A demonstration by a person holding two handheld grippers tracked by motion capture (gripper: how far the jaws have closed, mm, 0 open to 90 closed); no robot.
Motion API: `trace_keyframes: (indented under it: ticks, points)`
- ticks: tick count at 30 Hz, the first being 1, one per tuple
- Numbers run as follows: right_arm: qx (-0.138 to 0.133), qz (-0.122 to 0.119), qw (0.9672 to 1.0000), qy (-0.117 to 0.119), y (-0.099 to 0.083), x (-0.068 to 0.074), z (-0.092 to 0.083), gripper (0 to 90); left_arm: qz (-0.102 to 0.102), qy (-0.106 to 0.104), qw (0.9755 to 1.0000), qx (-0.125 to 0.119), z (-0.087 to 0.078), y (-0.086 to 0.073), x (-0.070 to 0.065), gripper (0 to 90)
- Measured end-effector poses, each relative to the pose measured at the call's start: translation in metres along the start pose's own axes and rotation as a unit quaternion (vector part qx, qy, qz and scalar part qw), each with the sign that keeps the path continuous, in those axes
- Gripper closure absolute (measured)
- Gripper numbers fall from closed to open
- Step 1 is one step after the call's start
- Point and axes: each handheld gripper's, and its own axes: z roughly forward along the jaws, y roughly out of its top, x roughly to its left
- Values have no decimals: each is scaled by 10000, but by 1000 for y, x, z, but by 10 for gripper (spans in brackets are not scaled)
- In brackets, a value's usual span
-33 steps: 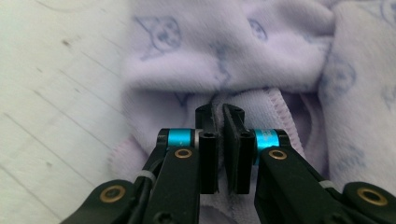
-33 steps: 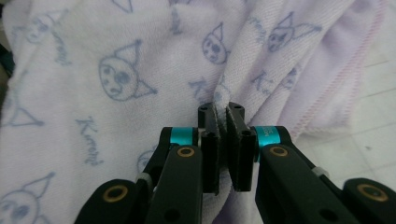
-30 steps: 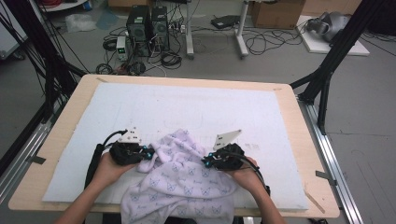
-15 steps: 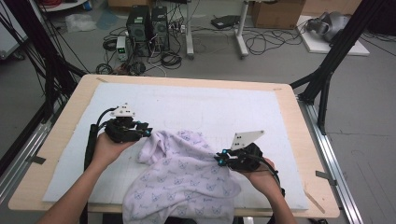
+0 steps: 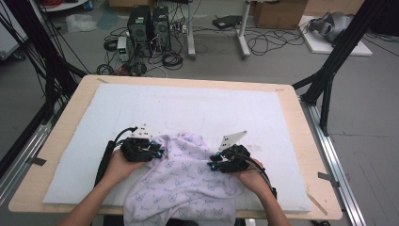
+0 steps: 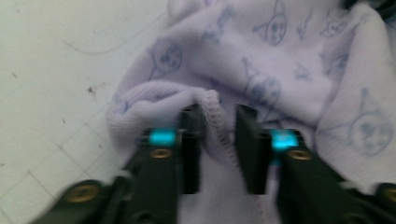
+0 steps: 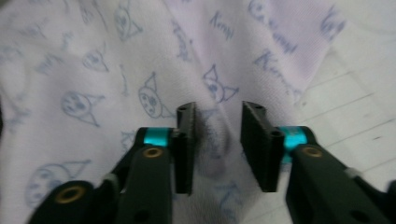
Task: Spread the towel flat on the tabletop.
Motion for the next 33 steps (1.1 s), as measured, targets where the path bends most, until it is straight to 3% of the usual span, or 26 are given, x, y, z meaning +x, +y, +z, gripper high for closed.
trace_keyframes:
  ticks: [3, 4, 7, 8, 10, 12, 14, 16, 19, 20, 21, 22, 23, 24, 25, 26, 28, 29, 30, 33]
  points:
    - [143, -5, 9999, 63, -1, 1, 4, 815, 29, -16, 10000, 48, -2, -5, 3, 838]
    - [111, -118, 9998, 91, 0, 3, 2, 851, 26, 0, 10000, -9, -8, -7, 5, 846]
    - [67, -173, 9997, 145, 2, 9, -1, 859, 57, 50, 10000, -47, -16, -8, 8, 849]
    - [28, -321, 9993, 214, 4, 19, -5, 862, 67, 103, 9999, -82, -23, -10, 11, 851]
    - [-21, -391, 9989, 252, 5, 23, -7, 864, 51, 205, 9997, -105, -33, -13, 16, 853]
    - [-237, -467, 9977, 422, 7, 34, -14, 869, 10, 336, 9993, -138, -44, -16, 22, 856]
    - [-600, -563, 9939, 734, 10, 52, -22, 870, -59, 465, 9987, -202, -55, -18, 29, 857]
    - [-615, -591, 9931, 808, 12, 56, -22, 870, -102, 567, 9980, -247, -61, -19, 34, 857]
    - [-552, -826, 9896, 1044, 18, 71, -19, 841, -176, 575, 9978, -286, -68, -21, 39, 856]
    - [-611, -853, 9897, 973, 24, 74, -22, 777, -282, 490, 9978, -333, -67, -22, 39, 824]
    - [-611, -853, 9897, 973, 24, 74, -22, 777, -282, 490, 9978, -333, -67, -22, 39, 749]
    - [-706, -823, 9915, 725, 30, 67, -28, 735, -325, 415, 9980, -358, -66, -22, 38, 689]
    - [-706, -823, 9915, 725, 30, 67, -28, 735, -302, 313, 9983, -389, -65, -21, 36, 689]
    - [-832, -692, 9925, 574, 34, 54, -34, 713, -232, 186, 9985, -459, -62, -17, 32, 641]
    - [-832, -692, 9925, 574, 34, 54, -34, 713, -232, 186, 9985, -459, -62, -17, 32, 619]
    - [-855, -601, 9940, 308, 38, 39, -36, 691, -211, 167, 9985, -477, -60, -15, 30, 587]
    - [-877, -556, 9944, 212, 39, 33, -35, 678, -203, 151, 9985, -493, -55, -10, 29, 551]
    - [-876, -467, 9950, 126, 40, 24, -33, 673, -201, 143, 9984, -511, -52, -8, 28, 539]
    - [-883, -315, 9956, -10, 41, 8, -25, 648, -213, 174, 9984, -498, -49, -6, 28, 496]
    - [-815, -203, 9964, -107, 40, -3, -16, 616, -210, 243, 9989, -341, -40, -6, 29, 468]
